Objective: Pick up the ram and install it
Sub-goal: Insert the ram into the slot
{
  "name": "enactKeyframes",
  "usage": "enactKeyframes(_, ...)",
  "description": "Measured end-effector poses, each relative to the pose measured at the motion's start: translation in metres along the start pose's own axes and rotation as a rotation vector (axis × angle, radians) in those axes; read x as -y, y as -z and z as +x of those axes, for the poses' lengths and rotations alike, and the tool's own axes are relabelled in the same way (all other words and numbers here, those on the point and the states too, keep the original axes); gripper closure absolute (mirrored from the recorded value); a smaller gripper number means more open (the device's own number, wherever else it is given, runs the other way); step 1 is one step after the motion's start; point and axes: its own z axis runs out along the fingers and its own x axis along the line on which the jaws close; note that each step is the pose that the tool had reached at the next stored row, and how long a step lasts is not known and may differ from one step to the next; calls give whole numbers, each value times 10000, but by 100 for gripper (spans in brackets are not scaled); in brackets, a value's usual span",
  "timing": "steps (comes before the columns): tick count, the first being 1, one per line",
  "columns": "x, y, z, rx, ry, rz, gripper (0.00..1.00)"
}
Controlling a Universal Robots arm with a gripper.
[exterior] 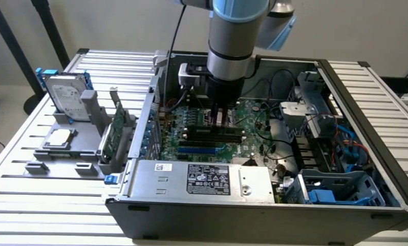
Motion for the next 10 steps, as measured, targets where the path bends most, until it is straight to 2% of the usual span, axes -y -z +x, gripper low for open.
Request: enactKeyframes(10,1,-37,-10,-89,-3,8,86)
